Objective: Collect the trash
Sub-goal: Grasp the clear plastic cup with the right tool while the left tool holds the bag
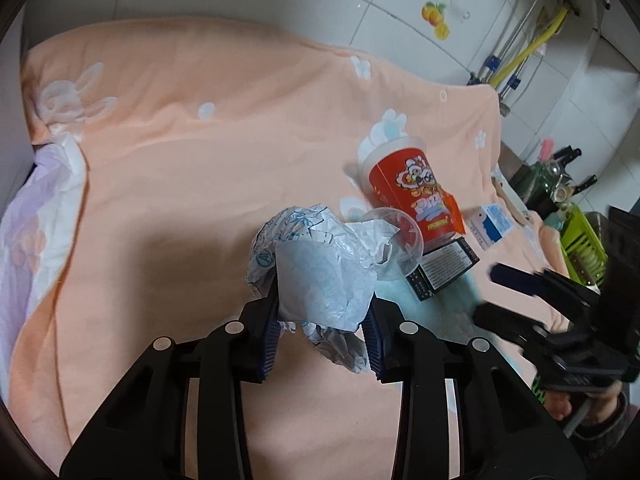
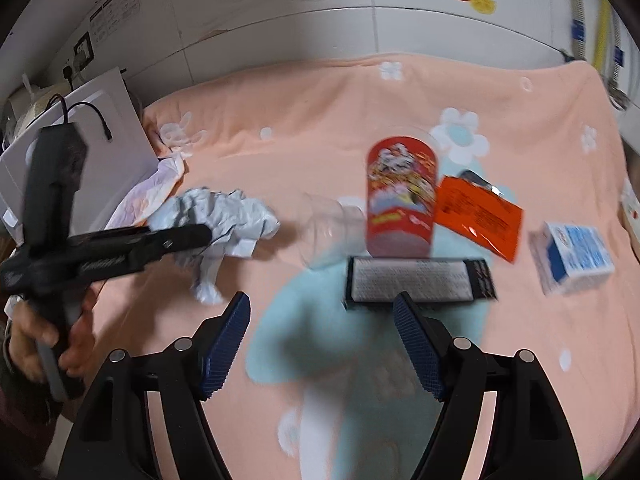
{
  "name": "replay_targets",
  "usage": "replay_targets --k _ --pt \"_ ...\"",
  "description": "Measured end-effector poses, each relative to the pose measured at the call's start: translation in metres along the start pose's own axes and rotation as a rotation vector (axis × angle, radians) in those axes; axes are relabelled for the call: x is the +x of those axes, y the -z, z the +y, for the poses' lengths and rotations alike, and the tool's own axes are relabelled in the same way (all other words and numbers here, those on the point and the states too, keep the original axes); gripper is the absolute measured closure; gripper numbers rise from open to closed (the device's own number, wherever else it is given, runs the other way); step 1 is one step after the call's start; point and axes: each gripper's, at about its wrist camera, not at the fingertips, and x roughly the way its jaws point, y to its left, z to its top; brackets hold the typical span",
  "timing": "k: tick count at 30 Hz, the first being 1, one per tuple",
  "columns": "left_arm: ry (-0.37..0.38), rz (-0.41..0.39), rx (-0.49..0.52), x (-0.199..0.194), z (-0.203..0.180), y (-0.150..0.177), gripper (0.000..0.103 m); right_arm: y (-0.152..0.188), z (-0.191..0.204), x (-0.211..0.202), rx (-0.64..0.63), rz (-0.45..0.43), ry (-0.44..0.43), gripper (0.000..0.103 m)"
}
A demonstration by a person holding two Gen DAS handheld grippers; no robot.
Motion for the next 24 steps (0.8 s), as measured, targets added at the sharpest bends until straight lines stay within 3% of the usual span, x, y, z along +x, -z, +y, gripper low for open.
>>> replay_targets --k 13,24 --pt "0.01 -0.036 -0.045 -0.017 0.022 0.0 0.068 -0.041 0.003 0.059 -0.023 0.02 -0.021 0.036" --pt "0.005 -0.039 -0.052 -0.018 0.03 0.001 0.068 -0.043 -0.003 0.087 -0.056 0.059 0.038 0.036"
